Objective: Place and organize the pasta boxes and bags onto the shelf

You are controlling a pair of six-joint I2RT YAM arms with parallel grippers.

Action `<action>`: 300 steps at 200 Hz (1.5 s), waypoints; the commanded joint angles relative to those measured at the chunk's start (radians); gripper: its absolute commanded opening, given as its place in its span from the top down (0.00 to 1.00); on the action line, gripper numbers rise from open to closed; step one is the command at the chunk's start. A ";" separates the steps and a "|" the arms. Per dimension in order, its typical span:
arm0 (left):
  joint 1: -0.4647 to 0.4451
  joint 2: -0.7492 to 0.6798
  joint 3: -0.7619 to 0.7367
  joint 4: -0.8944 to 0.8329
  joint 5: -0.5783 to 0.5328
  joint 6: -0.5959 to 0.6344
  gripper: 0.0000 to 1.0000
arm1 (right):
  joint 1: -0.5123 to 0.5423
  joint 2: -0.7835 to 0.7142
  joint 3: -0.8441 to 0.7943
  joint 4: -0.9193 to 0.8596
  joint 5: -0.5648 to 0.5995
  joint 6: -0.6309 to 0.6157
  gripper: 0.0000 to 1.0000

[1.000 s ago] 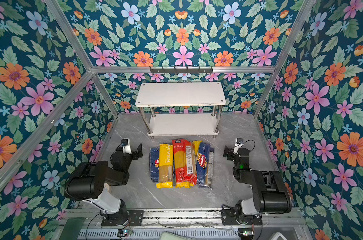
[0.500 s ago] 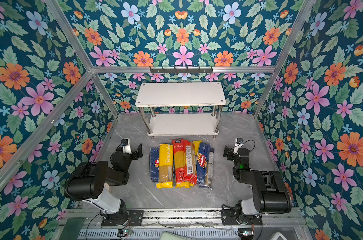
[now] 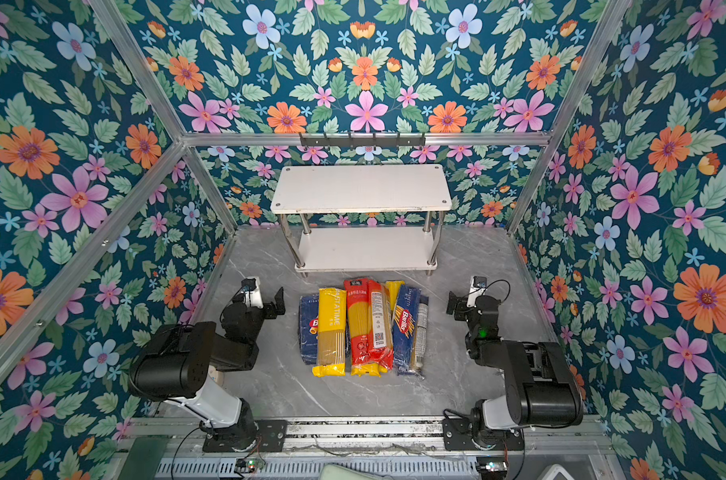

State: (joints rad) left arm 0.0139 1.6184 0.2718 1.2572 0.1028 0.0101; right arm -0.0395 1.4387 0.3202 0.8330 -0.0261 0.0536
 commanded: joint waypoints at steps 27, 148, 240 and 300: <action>-0.001 -0.002 0.010 0.004 0.003 0.011 0.00 | 0.000 -0.001 0.002 0.026 -0.003 0.003 0.01; -0.028 -0.213 0.143 -0.382 -0.103 0.006 0.15 | 0.140 -0.226 0.285 -0.738 0.337 0.144 0.01; -0.275 -0.520 0.344 -0.933 -0.478 -0.150 0.11 | 0.191 -0.604 0.390 -1.354 0.217 0.460 0.01; -0.483 -0.611 0.393 -1.147 -0.541 -0.277 0.13 | 0.204 -0.590 0.518 -1.531 0.098 0.458 0.01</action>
State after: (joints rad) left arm -0.4107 1.0309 0.6533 0.2256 -0.3672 -0.1925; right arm 0.1555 0.8394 0.8070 -0.5964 0.1303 0.4900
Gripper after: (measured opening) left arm 0.864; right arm 0.993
